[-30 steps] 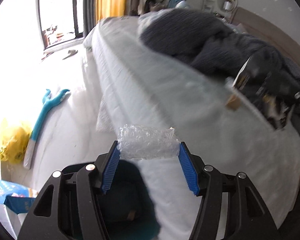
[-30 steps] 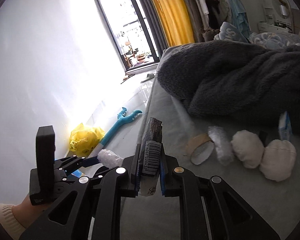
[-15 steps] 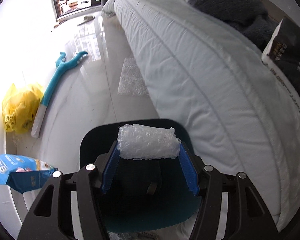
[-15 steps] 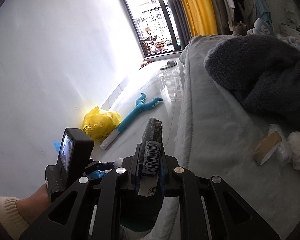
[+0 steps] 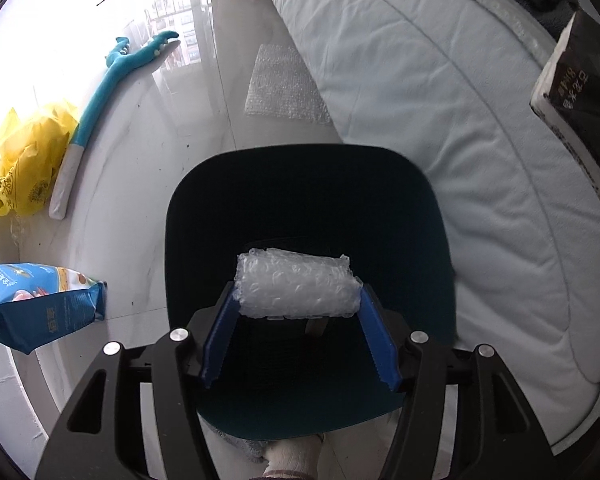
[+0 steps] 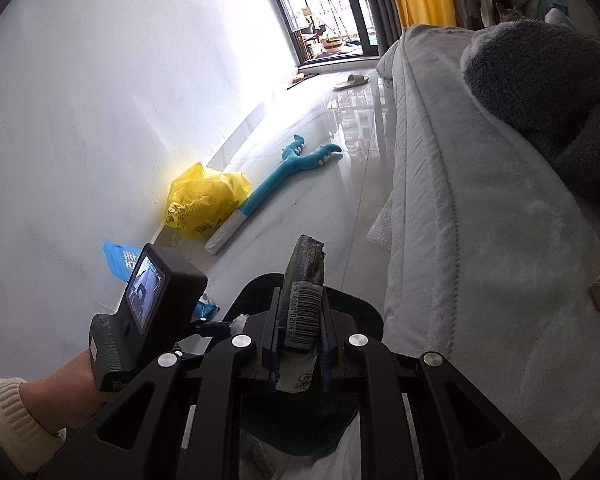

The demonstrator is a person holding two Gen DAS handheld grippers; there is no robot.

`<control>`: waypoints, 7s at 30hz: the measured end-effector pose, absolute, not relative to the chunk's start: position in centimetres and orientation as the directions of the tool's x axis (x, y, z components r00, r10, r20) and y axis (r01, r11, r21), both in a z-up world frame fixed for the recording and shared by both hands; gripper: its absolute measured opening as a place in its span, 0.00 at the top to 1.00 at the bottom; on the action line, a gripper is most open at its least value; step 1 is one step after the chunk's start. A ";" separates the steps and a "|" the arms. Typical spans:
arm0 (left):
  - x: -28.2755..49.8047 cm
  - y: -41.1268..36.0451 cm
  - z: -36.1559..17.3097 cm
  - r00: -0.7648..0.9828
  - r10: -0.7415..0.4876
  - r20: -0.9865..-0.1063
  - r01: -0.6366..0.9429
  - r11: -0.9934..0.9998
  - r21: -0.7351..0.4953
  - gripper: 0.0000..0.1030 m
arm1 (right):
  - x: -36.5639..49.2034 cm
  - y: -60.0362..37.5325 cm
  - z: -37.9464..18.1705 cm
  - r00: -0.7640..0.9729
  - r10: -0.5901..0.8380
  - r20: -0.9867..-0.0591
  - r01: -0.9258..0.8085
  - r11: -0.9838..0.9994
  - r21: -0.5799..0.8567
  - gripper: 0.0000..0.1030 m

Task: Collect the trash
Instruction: 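Carry the bubble wrap and wrapper over the black bin with both tools, then open both tools to drop the bubble wrap and wrapper into the bin, then move both tools back toward the remaining trash on the bed, then grasp the brown tape core with the left tool while the right tool grasps a white tissue ball, then carry the tape core and tissue ball over the black bin with both tools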

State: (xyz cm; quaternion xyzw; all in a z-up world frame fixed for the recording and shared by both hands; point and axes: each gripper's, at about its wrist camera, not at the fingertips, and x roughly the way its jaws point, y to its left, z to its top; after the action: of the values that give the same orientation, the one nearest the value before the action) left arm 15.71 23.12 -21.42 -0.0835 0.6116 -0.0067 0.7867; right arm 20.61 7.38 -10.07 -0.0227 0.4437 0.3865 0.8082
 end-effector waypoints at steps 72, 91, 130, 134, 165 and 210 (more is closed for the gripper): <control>11.9 22.7 -0.6 0.871 -0.078 -0.484 -0.032 0.976 -0.215 0.09 | 20.3 6.3 -9.0 0.390 0.586 -0.710 -0.639 0.727 0.249 0.30; 16.5 14.0 -0.8 0.863 -0.182 -0.471 0.086 0.972 -0.218 0.08 | 22.9 -5.0 -6.0 0.572 0.524 -0.630 -0.557 0.813 0.170 0.25; 27.0 -1.5 -8.5 0.680 -0.403 -0.613 0.340 0.914 -0.223 0.26 | 30.9 -22.7 -8.9 0.659 0.366 -0.657 -0.353 0.922 0.160 0.23; 27.7 -2.0 -9.1 0.667 -0.409 -0.622 0.337 0.911 -0.237 0.32 | 31.2 -23.4 -9.7 0.639 0.355 -0.683 -0.348 0.925 0.155 0.23; 26.0 -2.2 -8.2 0.673 -0.370 -0.640 0.276 0.929 -0.246 0.76 | 27.9 -25.2 -9.4 0.624 0.336 -0.705 -0.287 0.938 0.193 0.58; 15.4 15.4 -12.2 0.559 -0.092 -0.824 -0.059 0.987 -0.151 0.76 | 19.1 -3.7 -4.3 0.519 0.575 -0.633 -0.573 0.783 0.241 0.58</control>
State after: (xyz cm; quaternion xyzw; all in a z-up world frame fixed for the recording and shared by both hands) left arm 15.44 15.36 -12.19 -0.0807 0.4695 -0.0093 0.8792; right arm 19.14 -3.65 -4.32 0.0012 0.3633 0.3294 0.8715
